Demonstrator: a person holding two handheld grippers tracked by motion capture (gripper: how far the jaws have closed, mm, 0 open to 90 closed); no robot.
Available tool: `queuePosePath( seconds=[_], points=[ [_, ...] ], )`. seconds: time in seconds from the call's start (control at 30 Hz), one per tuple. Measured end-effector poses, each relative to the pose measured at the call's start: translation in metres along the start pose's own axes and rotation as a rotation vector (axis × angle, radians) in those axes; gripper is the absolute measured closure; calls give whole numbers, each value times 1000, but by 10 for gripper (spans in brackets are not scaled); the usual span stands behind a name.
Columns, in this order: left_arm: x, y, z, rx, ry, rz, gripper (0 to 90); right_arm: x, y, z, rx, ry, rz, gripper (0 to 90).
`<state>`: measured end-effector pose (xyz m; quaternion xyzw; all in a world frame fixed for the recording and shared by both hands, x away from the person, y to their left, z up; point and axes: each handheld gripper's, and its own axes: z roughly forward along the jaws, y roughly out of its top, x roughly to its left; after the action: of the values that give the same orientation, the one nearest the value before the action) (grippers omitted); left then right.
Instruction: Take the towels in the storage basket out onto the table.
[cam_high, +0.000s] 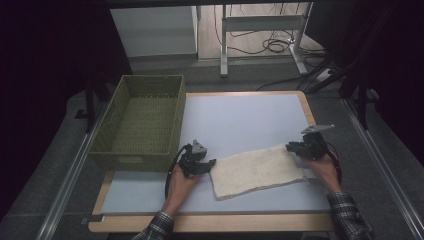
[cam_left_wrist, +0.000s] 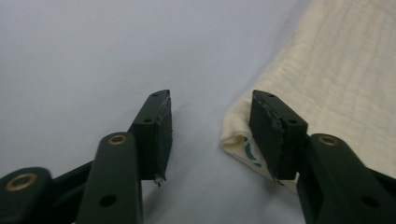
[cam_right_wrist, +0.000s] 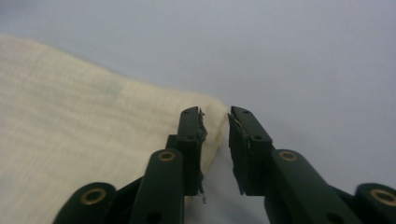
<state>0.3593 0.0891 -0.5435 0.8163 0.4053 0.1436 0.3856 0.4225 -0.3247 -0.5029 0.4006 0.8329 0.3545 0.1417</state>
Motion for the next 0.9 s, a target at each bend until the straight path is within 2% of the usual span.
queuePosePath(
  seconds=[0.07, 0.2, 0.37, 0.47, 0.57, 0.67, 0.9],
  points=[
    [0, 0, 1, 5, -11, 8, 431, 1, -5, -6, 9, -9, -12, 689],
    [0, 0, 1, 1, -9, 14, 428, 2, -10, -17, 4, -7, -14, 643],
    [-1, -1, 1, -2, -7, 14, 428, 9, -14, -40, -14, -14, -25, 584],
    [0, -1, 1, 0, -9, 15, 428, 15, -19, -52, -28, -5, -15, 576],
    [0, -1, 1, -1, -9, 14, 428, 24, -27, -58, -36, 29, -3, 583],
    [0, -1, 1, -1, -10, 13, 429, 35, -32, -58, -38, 63, -10, 603],
    [0, -1, 1, -2, -10, 11, 429, 70, -32, -48, -41, 154, -50, 616]
  ],
)
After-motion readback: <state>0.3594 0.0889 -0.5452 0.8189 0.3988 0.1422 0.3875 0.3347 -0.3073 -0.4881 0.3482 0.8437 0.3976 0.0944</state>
